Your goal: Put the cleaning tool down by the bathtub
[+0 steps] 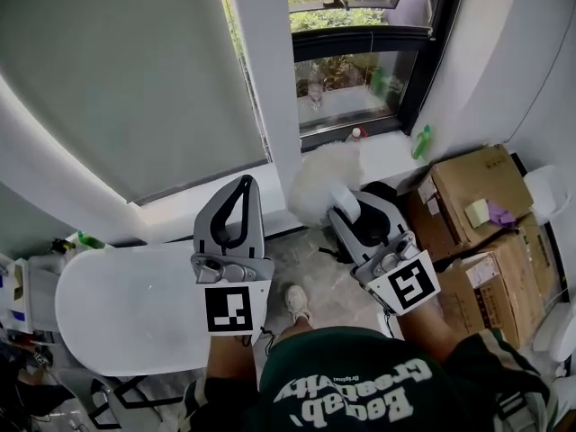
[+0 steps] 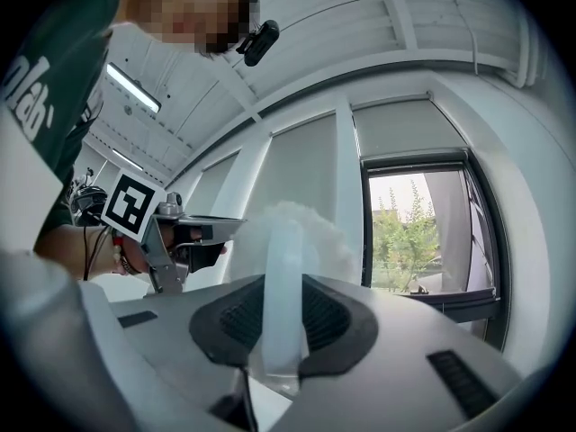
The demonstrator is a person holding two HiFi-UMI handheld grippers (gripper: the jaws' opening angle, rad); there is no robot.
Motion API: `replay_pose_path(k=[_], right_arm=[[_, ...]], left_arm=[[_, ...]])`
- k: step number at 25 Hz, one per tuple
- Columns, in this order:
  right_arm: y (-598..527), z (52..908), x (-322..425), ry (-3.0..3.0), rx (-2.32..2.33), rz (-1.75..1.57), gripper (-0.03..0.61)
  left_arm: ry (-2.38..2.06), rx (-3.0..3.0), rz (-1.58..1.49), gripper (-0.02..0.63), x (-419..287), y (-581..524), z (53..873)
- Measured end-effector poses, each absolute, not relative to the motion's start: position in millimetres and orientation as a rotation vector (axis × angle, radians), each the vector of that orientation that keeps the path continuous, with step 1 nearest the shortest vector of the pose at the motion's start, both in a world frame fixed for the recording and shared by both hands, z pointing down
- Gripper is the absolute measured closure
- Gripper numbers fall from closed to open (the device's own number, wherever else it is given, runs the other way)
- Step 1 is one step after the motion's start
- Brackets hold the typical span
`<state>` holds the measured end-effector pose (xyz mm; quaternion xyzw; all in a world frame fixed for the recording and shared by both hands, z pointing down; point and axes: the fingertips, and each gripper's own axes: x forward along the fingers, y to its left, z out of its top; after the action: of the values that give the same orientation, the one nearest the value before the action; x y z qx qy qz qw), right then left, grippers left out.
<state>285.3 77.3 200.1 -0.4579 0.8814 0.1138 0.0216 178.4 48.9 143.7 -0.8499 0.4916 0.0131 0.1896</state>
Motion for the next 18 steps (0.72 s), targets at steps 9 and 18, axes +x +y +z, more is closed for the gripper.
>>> replay_pose_path(k=[9, 18], right_arm=[[-1.4, 204.4, 253.2, 2.736, -1.466, 0.358, 0.486], [-65.2, 212.4, 230.0, 2.738, -1.486, 0.352, 0.486]], left_arm=[[1.371, -2.435, 0.063, 0.611, 141.1, -33.4, 151.3], [1.363, -2.435, 0.053, 0.611, 118.7, -97.5, 163.0]])
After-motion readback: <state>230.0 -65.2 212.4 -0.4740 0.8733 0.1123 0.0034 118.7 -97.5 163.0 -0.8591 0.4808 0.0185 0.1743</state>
